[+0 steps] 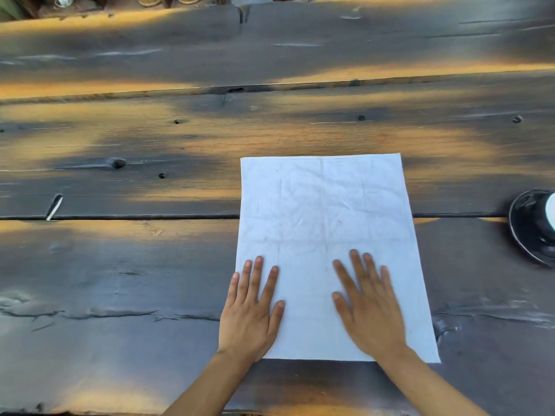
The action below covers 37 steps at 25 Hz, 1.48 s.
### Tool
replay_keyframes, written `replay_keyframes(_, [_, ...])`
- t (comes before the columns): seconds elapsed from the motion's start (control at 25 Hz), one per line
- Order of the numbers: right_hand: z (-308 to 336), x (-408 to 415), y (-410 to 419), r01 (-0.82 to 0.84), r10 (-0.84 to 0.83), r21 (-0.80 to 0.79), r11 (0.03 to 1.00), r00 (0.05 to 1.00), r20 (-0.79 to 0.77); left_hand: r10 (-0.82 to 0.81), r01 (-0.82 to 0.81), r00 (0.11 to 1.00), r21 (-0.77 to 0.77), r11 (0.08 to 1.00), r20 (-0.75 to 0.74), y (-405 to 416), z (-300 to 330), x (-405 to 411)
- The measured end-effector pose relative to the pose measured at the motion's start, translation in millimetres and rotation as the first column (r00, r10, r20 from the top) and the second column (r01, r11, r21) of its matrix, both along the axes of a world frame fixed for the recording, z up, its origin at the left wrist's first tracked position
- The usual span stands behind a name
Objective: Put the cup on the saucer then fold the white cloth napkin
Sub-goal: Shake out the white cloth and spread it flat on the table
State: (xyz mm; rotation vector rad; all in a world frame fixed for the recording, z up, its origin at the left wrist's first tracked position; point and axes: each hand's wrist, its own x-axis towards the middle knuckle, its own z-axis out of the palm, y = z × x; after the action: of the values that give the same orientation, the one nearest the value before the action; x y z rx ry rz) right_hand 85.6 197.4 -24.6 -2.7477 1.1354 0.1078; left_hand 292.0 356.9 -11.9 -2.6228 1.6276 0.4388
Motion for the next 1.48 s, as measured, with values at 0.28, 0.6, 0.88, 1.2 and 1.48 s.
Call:
replay_keyframes(0.28, [3, -49, -28, 0.101, -0.099, 0.049, 0.994, 0.995, -0.030, 0.004, -0.004, 1.000, 0.037, 0.999, -0.011, 1, 2, 0])
replay_keyframes(0.6, [16, 61, -28, 0.026, -0.032, 0.059, 0.998, 0.994, 0.103, -0.068, 0.067, 0.997, -0.068, 0.995, -0.023, -79, 9, 6])
replay_keyframes(0.88, [-9, 18, -88, 0.048, -0.049, 0.013, 0.999, 0.999, 0.017, 0.039, -0.039, 0.999, -0.002, 0.999, 0.008, -61, -4, 54])
replay_keyframes(1.2, [14, 59, -109, 0.118, -0.124, 0.058, 0.991, 0.987, 0.107, 0.061, -0.061, 0.998, -0.097, 0.993, 0.004, -110, 4, 76])
replay_keyframes(1.48, [-4, 106, -154, -0.064, 0.064, 0.055, 0.996, 0.998, -0.003, 0.044, -0.044, 0.999, 0.000, 0.999, 0.020, -170, -13, 97])
